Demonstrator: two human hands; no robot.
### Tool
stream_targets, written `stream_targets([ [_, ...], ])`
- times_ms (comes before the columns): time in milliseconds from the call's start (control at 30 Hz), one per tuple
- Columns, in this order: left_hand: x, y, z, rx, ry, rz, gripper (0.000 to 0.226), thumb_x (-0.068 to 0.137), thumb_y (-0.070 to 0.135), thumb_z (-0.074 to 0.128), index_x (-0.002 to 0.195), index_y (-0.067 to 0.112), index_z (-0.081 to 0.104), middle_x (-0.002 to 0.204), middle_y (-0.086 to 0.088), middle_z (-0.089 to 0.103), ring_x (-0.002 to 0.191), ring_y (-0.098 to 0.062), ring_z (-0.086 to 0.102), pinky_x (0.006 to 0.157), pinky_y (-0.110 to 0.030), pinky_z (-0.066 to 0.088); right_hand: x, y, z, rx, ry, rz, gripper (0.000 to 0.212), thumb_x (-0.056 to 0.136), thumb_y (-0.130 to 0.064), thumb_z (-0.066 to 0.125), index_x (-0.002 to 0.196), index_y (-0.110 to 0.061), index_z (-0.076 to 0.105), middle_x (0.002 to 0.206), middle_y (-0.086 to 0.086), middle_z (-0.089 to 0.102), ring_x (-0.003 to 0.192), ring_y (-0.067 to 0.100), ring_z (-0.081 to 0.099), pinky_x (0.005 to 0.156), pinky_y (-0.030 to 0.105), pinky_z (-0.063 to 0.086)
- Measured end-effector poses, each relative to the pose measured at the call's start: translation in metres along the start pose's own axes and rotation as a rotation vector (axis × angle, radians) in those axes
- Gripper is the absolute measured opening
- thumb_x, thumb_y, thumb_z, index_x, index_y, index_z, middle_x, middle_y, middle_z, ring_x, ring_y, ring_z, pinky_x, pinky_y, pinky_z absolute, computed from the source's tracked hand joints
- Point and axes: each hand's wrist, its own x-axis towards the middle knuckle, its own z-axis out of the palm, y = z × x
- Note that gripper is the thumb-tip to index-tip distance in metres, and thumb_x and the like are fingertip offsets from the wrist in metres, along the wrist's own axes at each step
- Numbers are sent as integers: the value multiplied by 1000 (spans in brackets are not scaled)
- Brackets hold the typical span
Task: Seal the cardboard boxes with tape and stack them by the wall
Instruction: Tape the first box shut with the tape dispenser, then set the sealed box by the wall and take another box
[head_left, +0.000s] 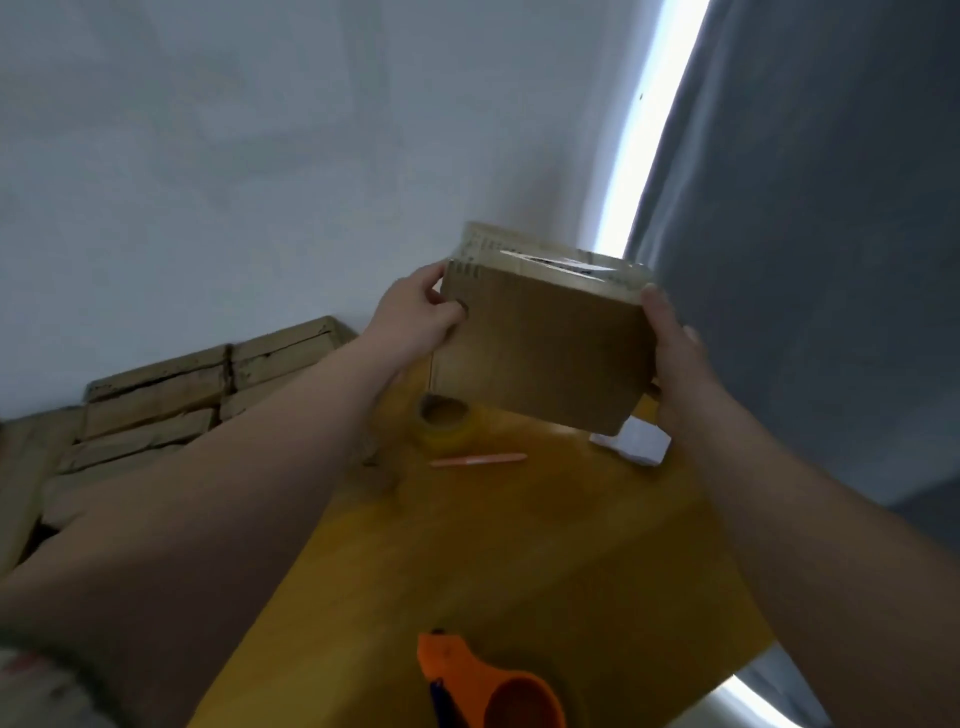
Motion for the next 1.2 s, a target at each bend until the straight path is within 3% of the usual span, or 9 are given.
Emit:
stream_targets([
  [100, 39, 2, 29, 190, 27, 78, 50, 88, 8, 59, 135, 24, 52, 90, -4, 60, 91, -25, 60, 73, -27, 43, 30, 2, -10, -28, 80, 1, 69, 85, -55, 63, 138, -20, 37, 125, 2, 48, 108, 21, 51, 83, 36, 45],
  [233, 82, -12, 65, 187, -63, 6, 48, 91, 12, 57, 137, 20, 49, 122, -8, 61, 107, -23, 56, 81, -28, 43, 54, 10, -14, -138, 215, -123, 55, 89, -32, 67, 135, -22, 38, 116, -3, 47, 87, 9, 50, 61, 20, 38],
  [367, 99, -30, 82, 30, -273, -83, 57, 95, 9, 52, 147, 22, 33, 146, -3, 42, 123, -15, 43, 92, -26, 37, 67, 22, -12, -475, 241, -230, 54, 84, -19, 71, 130, -25, 43, 127, 2, 48, 90, 13, 50, 68, 23, 41],
  [467, 107, -36, 86, 230, -335, -60, 68, 98, 14, 49, 154, 24, 11, 154, -3, 29, 137, -23, 34, 99, -29, 35, 72, 21, -6, -713, 256, -289, 50, 79, -23, 77, 115, -25, 42, 132, 5, 35, 92, 17, 45, 73, 27, 40],
  [600, 113, -43, 83, 672, -325, 28, 67, 97, 24, 51, 153, 14, 15, 153, -11, 32, 136, -28, 35, 107, -35, 32, 78, 13, 8, -880, 267, -365, 53, 79, -34, 78, 113, -20, 40, 133, 6, 34, 88, 17, 44, 62, 25, 37],
  [667, 110, -47, 79, 714, -324, 28, 61, 97, 27, 51, 151, 15, 24, 146, -11, 42, 131, -29, 42, 104, -36, 36, 84, 9, 14, -921, 268, -395, 55, 81, -34, 77, 119, -16, 41, 133, 8, 35, 89, 16, 44, 58, 22, 35],
  [767, 103, -56, 71, 785, -281, 8, 49, 98, 26, 46, 145, 16, 38, 138, -11, 51, 125, -27, 47, 100, -35, 39, 90, 10, 23, -989, 240, -426, 57, 81, -31, 77, 122, -15, 40, 131, 9, 35, 94, 22, 52, 68, 26, 40],
  [900, 97, -80, 54, 926, -241, -12, 45, 96, 18, 46, 140, 17, 45, 139, -6, 51, 127, -24, 47, 99, -35, 42, 94, 29, 37, -1168, 212, -444, 54, 86, -15, 70, 131, -16, 39, 141, 15, 31, 105, 33, 58, 69, 31, 42],
  [1200, 72, -105, 17, 940, -160, -42, 41, 96, 21, 44, 135, 19, 52, 134, -5, 56, 123, -24, 51, 97, -41, 47, 103, 37, 55, -1087, 249, -459, 51, 95, -31, 59, 137, -10, 41, 123, 21, 57, 106, 38, 61, 74, 36, 47],
])
